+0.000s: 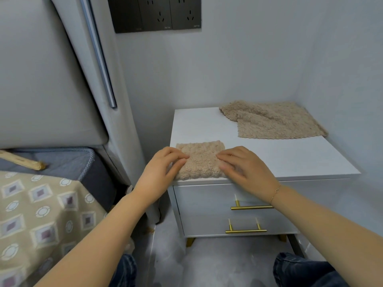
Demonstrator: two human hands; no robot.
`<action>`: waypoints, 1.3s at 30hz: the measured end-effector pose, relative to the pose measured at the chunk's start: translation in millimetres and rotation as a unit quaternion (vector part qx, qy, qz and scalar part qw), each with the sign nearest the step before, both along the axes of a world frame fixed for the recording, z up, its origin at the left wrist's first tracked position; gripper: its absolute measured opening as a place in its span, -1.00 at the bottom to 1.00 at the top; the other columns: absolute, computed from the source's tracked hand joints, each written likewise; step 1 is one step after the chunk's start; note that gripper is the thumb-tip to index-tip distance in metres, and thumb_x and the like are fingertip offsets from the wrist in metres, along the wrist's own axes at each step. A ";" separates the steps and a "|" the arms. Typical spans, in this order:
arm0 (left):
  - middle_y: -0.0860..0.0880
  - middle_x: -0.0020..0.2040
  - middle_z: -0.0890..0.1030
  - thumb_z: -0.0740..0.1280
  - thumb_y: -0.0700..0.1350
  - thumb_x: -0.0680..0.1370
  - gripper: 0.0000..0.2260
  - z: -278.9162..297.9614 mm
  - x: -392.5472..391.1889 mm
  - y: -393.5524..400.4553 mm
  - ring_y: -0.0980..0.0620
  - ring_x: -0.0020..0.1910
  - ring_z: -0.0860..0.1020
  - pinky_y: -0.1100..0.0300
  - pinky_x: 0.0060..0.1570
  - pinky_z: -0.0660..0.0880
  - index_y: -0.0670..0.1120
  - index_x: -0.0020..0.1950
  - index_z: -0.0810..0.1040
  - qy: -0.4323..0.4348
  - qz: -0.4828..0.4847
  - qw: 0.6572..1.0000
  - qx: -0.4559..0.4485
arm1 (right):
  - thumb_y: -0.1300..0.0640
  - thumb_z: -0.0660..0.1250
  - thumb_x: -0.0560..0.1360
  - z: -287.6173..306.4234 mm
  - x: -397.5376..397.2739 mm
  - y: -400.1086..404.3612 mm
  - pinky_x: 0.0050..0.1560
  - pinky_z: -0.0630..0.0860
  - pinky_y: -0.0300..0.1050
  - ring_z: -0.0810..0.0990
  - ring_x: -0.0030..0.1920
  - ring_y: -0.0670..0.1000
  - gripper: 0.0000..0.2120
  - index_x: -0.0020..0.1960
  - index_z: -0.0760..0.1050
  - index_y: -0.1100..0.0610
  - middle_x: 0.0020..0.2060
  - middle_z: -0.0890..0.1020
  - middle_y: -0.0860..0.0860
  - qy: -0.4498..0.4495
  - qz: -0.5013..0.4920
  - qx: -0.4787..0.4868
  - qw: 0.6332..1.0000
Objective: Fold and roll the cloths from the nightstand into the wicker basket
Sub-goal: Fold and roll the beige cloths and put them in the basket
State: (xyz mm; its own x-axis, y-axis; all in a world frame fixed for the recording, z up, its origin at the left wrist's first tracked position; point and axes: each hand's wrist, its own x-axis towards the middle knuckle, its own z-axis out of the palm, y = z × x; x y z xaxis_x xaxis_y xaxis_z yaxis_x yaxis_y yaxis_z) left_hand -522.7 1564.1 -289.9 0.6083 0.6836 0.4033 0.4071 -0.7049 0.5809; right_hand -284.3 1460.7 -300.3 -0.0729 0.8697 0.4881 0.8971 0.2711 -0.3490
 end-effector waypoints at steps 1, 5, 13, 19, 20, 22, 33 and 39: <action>0.16 0.12 0.51 0.22 0.08 0.60 -0.73 -1.7 -3.5 -0.6 0.23 0.15 0.45 0.33 0.20 0.36 0.07 0.23 0.58 0.021 -0.009 1.000 -0.005 | -0.25 0.18 0.52 0.0 2.2 -2.6 0.24 0.40 -0.12 0.45 0.20 -0.08 -0.48 0.31 0.51 0.06 0.21 0.56 -0.08 -0.012 -0.002 -0.033 0.999; 0.20 0.22 0.41 0.34 0.31 0.40 -0.39 -6.2 -13.8 -4.8 0.22 0.21 0.34 0.34 0.28 0.27 0.08 0.39 0.44 0.096 -0.040 0.995 0.002 | -0.42 0.22 0.37 -2.4 2.4 -6.9 0.29 0.24 -0.24 0.35 0.28 -0.10 -0.27 0.40 0.38 -0.02 0.30 0.47 -0.10 -0.047 -0.009 -0.086 0.995; 0.11 0.05 0.46 0.50 0.03 0.42 -0.70 0.0 -13.0 -5.0 0.11 0.08 0.39 0.40 0.10 0.30 0.06 0.12 0.59 0.075 -0.010 0.997 -0.034 | -0.15 0.44 0.40 9.2 -10.6 -4.4 0.09 0.31 -0.32 0.39 0.05 -0.10 -0.57 0.12 0.59 0.12 -0.02 0.53 -0.08 0.093 -0.039 -0.084 0.991; 0.06 -0.30 0.38 0.40 0.19 0.46 -0.70 13.6 -4.2 11.9 0.13 -0.34 0.34 0.27 -0.26 0.27 0.08 -0.39 0.49 0.064 -0.019 0.981 -0.184 | -0.24 0.35 0.44 31.2 -13.1 13.0 -0.30 0.20 -0.08 0.29 -0.35 -0.02 -0.47 -0.36 0.24 0.16 -0.41 0.31 0.01 0.172 -0.061 -0.175 0.967; 0.03 -0.35 0.39 0.39 0.28 0.44 -0.57 15.1 -2.0 14.3 0.12 -0.38 0.35 0.23 -0.27 0.30 -0.06 -0.36 0.51 0.064 -0.015 0.974 -0.217 | -0.22 0.35 0.45 33.5 -12.7 17.1 -0.32 0.14 -0.10 0.24 -0.39 -0.04 -0.47 -0.37 0.18 0.12 -0.44 0.25 0.00 0.187 -0.069 -0.188 0.962; -0.05 -0.29 0.48 0.34 0.41 0.34 -0.32 16.6 1.2 20.5 0.06 -0.30 0.44 0.12 -0.18 0.41 -0.27 -0.17 0.54 0.072 0.020 0.960 -0.270 | -0.22 0.37 0.44 36.2 -10.2 24.9 -0.30 0.11 -0.10 0.22 -0.41 -0.04 -0.46 -0.36 0.16 0.11 -0.45 0.22 -0.02 0.209 -0.079 -0.202 0.953; -0.04 -0.29 0.44 0.34 0.26 0.48 -0.52 18.7 18.6 37.2 0.05 -0.32 0.38 0.21 -0.31 0.28 -0.19 -0.16 0.43 0.118 0.107 0.953 -0.258 | -0.40 0.25 0.40 21.9 -9.1 48.2 -0.15 0.25 -0.06 0.36 -0.38 -0.03 -0.44 -0.38 0.23 0.07 -0.47 0.33 -0.09 0.181 -0.223 -0.161 0.944; -0.08 0.03 0.67 0.48 0.30 0.31 -0.37 35.3 9.1 37.3 -0.02 0.06 0.62 0.07 0.25 0.47 -0.20 0.10 0.59 0.149 0.041 0.917 -0.368 | -0.38 0.29 0.38 24.7 -8.7 42.9 -0.24 0.17 -0.08 0.29 -0.40 0.01 -0.41 -0.40 0.14 0.07 -0.49 0.25 -0.02 0.209 -0.187 -0.202 0.938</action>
State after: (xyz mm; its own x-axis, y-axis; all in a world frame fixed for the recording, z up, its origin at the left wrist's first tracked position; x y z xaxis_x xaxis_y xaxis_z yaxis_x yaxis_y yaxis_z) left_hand -513.6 1601.4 -254.6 0.5502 0.7526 -0.3617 0.6596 -0.1261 0.7410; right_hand -293.0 1503.6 -275.7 0.3994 0.9162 0.0318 0.6652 -0.2658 -0.6978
